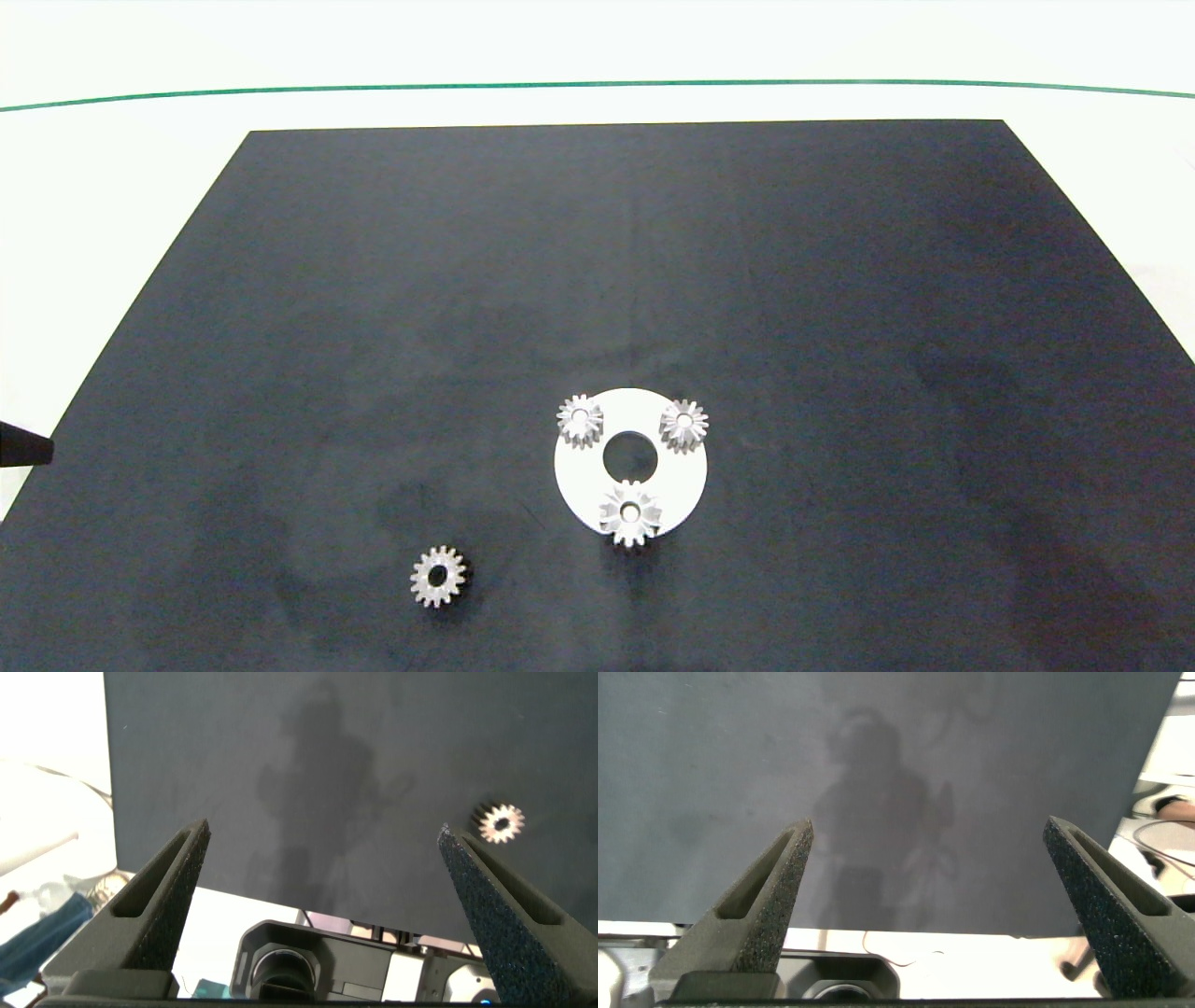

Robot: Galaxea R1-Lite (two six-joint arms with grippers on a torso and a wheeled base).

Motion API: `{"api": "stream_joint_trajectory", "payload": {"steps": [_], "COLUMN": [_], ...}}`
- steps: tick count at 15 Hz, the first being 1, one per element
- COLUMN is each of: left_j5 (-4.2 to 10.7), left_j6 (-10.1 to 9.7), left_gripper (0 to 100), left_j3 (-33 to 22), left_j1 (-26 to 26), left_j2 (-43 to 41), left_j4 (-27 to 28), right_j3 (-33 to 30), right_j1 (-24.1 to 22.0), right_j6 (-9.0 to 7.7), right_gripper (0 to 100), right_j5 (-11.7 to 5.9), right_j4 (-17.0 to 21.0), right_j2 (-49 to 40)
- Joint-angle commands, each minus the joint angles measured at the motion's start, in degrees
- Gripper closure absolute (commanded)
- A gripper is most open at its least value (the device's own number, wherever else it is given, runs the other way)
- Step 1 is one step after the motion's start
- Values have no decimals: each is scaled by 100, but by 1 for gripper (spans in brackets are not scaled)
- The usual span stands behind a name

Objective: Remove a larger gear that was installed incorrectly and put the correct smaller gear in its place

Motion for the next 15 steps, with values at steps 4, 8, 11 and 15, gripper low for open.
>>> {"api": "stream_joint_trajectory", "payload": {"steps": [4,8,11,15], "left_j5": [5,5,5,5], "left_j6": [-103,-121,-121,-121], "left_gripper": [0,0,0,0], "left_j3": [-139,-280,-289,-289], "left_j1": [-53,-44,-35,-35], "left_j2": [-281,-448,-501,-519], "left_j4": [79,88,88,97], "right_j3": [-905,-1581,-2047,-2399], "right_j1": [1164,2676,3801,4715], "right_j6": [289,1124,1651,2161], "right_gripper": [0,0,0,0], "right_j5": [-176,-1125,-1503,-2048], "right_j4": [282,291,326,326], "right_j2": [804,1648,2158,3072]}}
